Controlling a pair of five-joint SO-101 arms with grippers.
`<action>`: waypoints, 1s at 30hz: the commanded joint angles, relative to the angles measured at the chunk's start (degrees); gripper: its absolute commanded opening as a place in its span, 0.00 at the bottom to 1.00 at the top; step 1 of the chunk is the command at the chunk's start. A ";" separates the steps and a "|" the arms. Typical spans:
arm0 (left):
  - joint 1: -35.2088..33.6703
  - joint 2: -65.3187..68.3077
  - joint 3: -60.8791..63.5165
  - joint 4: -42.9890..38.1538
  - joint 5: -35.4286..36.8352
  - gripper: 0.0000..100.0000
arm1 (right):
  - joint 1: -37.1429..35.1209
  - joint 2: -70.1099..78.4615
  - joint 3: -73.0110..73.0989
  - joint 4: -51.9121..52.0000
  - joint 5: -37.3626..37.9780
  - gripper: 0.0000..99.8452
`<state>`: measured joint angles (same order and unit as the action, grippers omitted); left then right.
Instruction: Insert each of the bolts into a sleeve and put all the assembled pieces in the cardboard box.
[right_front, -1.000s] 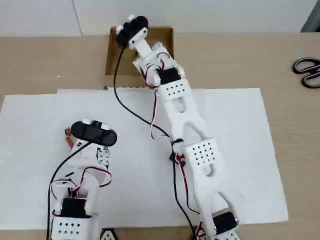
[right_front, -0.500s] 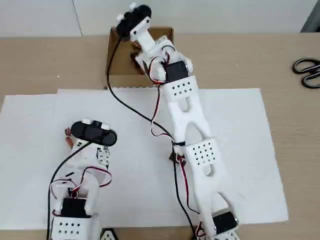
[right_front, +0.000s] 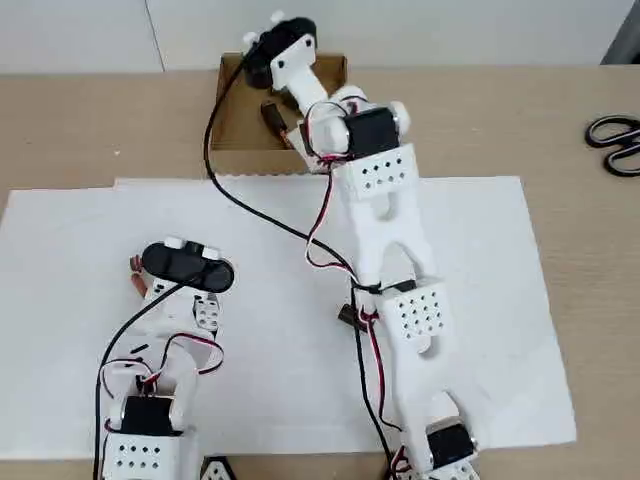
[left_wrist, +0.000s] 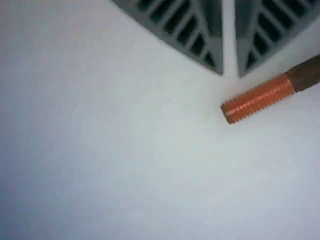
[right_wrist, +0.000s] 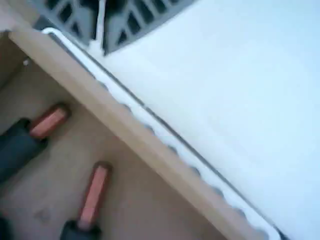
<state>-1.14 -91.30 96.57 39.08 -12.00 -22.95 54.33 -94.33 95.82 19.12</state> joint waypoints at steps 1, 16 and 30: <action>-0.18 -0.53 -0.31 -1.58 0.18 0.01 | 0.84 -6.11 -0.88 1.01 -2.37 0.00; -6.59 -0.53 -0.13 -3.69 7.82 0.01 | 3.03 -43.30 54.24 1.19 -6.07 0.01; -9.41 -0.53 -0.13 -3.78 10.11 0.01 | 2.07 -63.25 90.81 1.19 -2.90 0.01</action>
<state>-9.41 -91.30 96.57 36.62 -3.03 -20.22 -4.57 -9.93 97.14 13.85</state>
